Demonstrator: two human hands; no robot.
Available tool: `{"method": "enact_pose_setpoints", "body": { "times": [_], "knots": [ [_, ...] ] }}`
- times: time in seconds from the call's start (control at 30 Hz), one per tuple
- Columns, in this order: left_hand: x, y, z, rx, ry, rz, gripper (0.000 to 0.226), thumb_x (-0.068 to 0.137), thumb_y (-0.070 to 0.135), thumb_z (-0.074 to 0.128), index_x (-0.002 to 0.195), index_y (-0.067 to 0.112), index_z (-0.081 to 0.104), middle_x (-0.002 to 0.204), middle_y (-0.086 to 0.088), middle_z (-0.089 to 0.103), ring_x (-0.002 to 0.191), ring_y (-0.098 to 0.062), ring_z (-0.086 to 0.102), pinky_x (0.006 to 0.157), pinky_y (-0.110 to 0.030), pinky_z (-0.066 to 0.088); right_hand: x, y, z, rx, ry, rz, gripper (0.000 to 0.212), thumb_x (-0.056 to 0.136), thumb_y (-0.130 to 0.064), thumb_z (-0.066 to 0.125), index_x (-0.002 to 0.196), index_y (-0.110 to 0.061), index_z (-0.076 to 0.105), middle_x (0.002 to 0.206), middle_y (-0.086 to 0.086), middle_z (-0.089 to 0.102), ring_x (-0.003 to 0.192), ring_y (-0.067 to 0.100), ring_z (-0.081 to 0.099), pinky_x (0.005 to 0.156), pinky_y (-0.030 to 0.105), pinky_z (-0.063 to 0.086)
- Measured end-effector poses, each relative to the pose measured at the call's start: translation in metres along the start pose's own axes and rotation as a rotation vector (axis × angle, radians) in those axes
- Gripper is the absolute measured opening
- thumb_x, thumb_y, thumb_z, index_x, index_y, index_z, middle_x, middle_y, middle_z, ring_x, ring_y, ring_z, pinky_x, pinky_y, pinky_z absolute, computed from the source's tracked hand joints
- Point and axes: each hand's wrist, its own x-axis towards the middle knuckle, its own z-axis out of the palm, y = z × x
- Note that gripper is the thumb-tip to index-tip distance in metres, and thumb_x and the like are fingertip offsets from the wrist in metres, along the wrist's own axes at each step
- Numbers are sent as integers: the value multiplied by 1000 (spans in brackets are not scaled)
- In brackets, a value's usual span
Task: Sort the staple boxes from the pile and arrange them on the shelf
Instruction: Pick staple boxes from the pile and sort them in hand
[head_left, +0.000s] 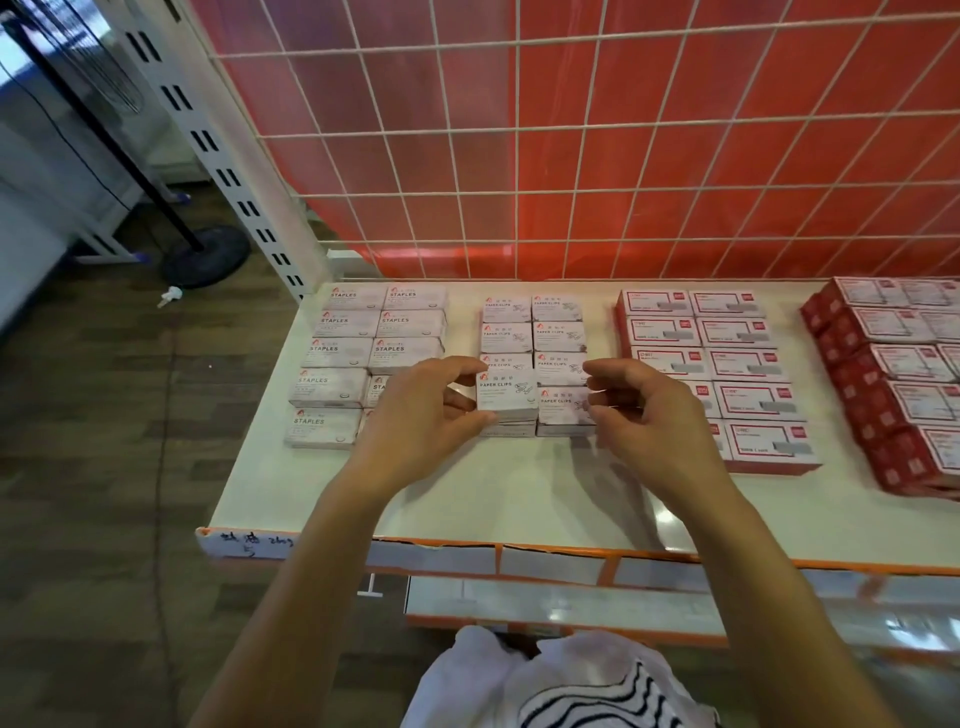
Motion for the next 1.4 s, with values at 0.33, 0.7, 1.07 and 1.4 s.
{"method": "enact_pose_setpoints", "body": {
  "times": [0.33,0.7,1.07,1.4],
  "knots": [
    [32,7,-1,-40,79,-52,47,81,15,74,125,21,59,107,10,67,75,9,60,65,5,39,0,-2,3,-9,-29,6,38,88,-7,62,121,-25,59,107,-11,62,94,-1,58,84,22,54],
    [93,8,-3,-10,68,-117,48,87,19,68,133,19,52,118,1,65,86,-6,57,73,-13,42,11,-1,4,-45,-18,6,37,89,-12,61,124,-24,57,110,-16,55,96,1,55,81,18,53],
    [106,9,-8,-26,1,-81,42,89,15,65,130,21,53,122,-1,64,103,-7,56,75,-13,40,23,-1,3,-68,-12,1,37,90,-12,60,125,-24,57,111,-17,56,94,-3,53,71,2,42],
    [109,7,-7,14,-11,-63,46,90,17,64,134,19,49,127,0,61,103,-14,62,83,-23,45,26,-1,1,-80,-37,-8,37,90,-13,60,125,-25,57,112,-15,56,97,0,54,76,6,43]
  ]
}}
